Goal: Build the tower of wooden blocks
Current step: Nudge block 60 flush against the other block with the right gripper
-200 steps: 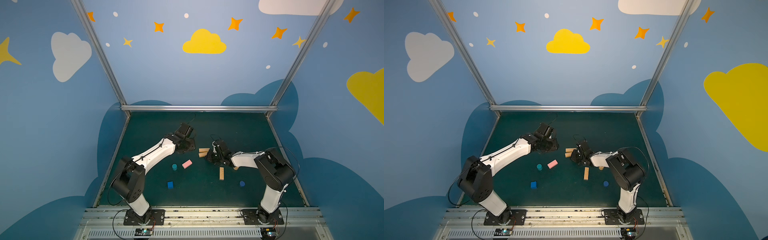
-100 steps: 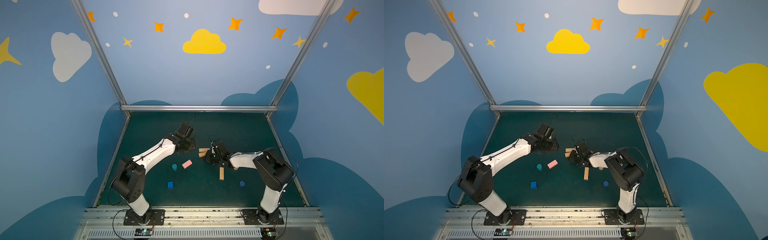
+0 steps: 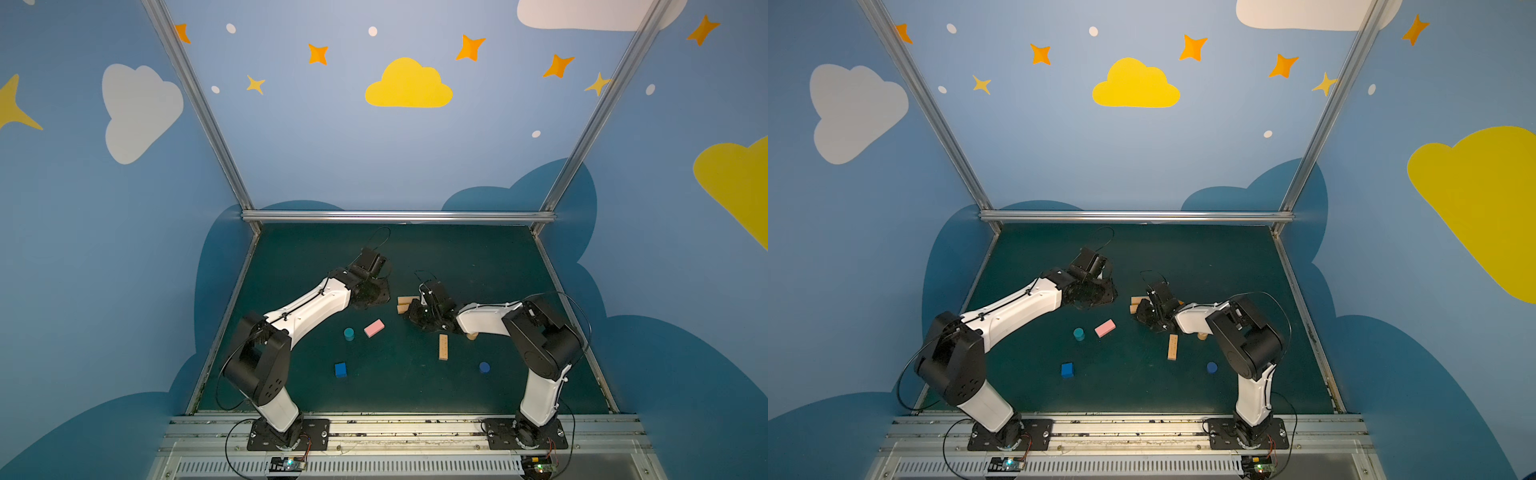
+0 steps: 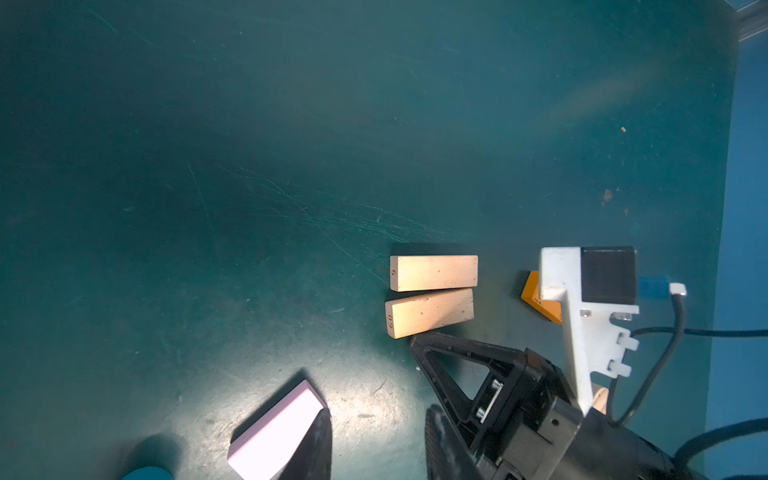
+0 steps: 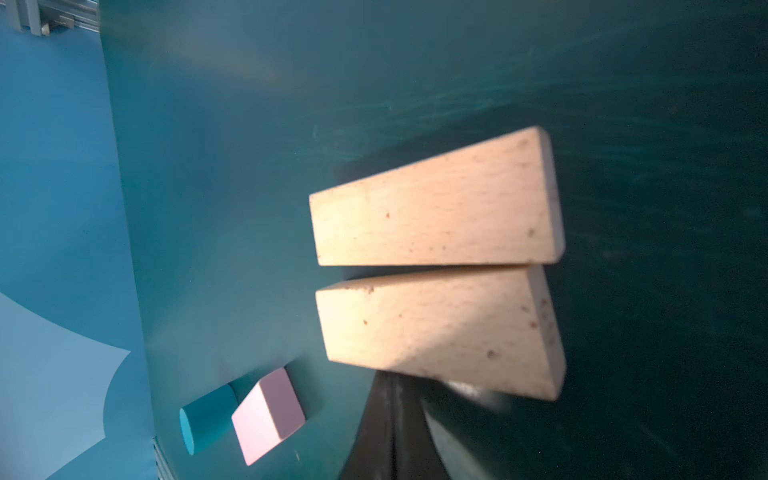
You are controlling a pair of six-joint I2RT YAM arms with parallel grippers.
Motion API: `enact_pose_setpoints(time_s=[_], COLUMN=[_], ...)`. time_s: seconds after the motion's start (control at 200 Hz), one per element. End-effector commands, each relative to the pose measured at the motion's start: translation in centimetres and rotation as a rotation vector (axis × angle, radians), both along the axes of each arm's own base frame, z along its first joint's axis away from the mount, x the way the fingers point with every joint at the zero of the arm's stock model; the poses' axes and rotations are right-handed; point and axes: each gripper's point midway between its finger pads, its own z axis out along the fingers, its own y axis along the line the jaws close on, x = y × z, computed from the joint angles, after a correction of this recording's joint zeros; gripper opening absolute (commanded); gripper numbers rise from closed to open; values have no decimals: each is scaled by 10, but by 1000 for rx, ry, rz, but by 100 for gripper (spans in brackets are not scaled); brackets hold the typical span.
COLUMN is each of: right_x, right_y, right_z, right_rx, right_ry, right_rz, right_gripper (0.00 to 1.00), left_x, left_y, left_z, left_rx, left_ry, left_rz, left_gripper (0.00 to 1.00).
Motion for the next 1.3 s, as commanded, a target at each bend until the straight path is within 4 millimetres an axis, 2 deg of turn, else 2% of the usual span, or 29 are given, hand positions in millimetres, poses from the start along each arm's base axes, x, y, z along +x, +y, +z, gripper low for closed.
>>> enact_pose_setpoints(time_s=[0.0,0.28,1.297], right_x=[-13,-9,6], right_y=[-14,-21,-23], right_z=[-31,-32,-26], right_rx=[-94,-107,-95], right_ry=[77,73,50], right_rz=[-13,-30,-45], right_gripper=[0,0,0], left_x=[-1,-1,0], left_y=[3,4,3], left_z=[9,8,8], left_rx=[-11,-11,-17], left_ry=[-18,-16,-16], left_rz=[11,13,11], left_gripper=[38,38,38])
